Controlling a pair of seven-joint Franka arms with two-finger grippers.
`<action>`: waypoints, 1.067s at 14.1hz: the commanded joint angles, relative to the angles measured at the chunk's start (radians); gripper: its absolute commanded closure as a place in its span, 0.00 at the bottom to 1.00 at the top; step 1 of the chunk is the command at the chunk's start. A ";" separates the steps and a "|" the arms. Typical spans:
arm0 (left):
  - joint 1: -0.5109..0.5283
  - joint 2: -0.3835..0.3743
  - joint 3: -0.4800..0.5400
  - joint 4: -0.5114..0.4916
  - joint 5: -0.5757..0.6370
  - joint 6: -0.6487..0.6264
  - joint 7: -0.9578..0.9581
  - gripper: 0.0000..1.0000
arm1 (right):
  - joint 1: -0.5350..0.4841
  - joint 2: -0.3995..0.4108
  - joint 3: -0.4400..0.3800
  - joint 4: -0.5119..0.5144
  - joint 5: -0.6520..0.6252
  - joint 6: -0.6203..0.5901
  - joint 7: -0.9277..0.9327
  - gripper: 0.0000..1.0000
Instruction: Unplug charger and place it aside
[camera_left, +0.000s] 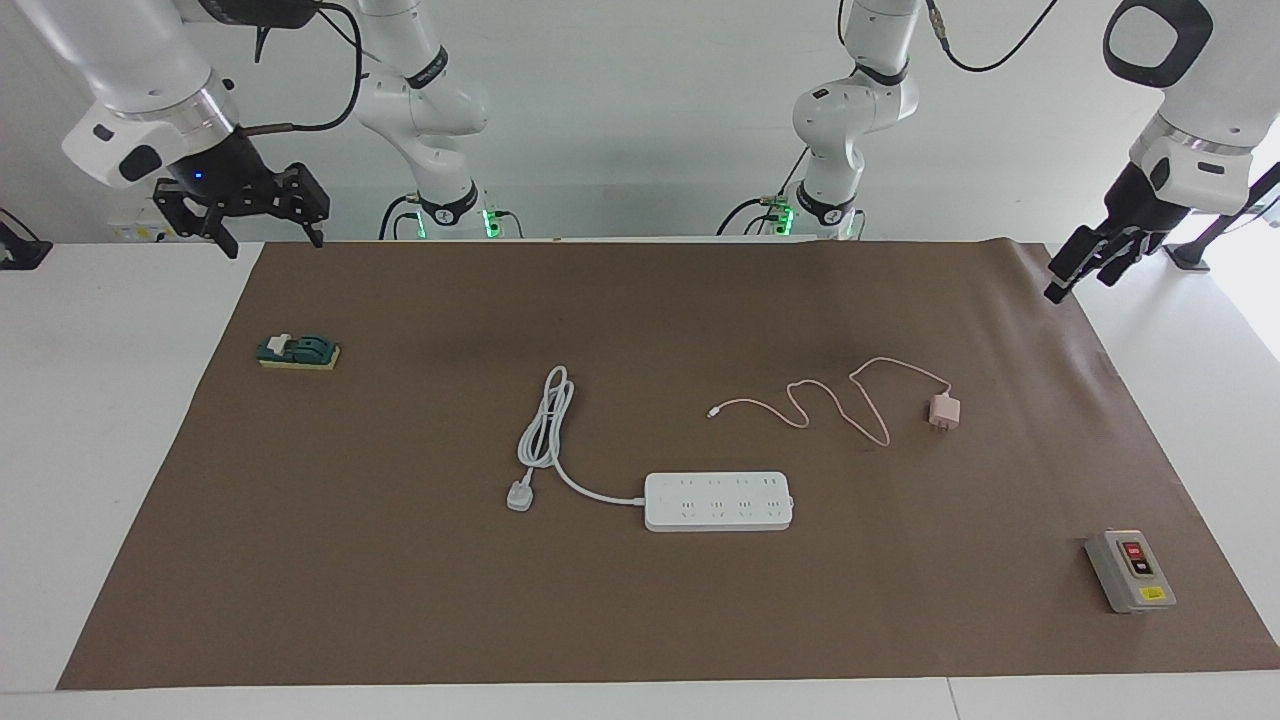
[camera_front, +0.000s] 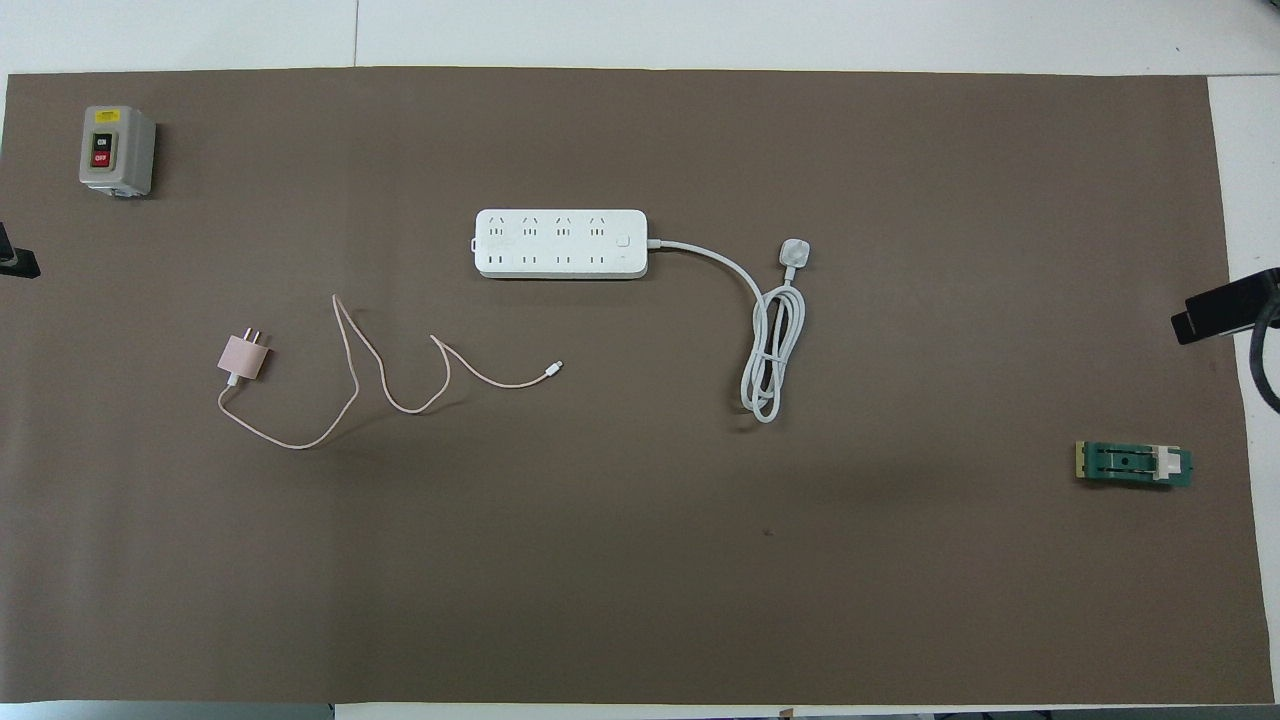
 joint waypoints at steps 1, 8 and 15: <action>-0.016 0.019 0.006 0.053 0.020 -0.063 -0.018 0.00 | -0.021 -0.078 0.023 -0.144 -0.015 0.081 0.041 0.00; -0.396 0.022 0.306 0.087 0.100 -0.138 0.037 0.00 | -0.019 -0.070 0.021 -0.152 -0.017 0.133 0.086 0.00; -0.403 0.025 0.268 0.090 0.073 -0.207 0.094 0.00 | -0.021 -0.059 0.021 -0.150 -0.015 0.126 0.084 0.00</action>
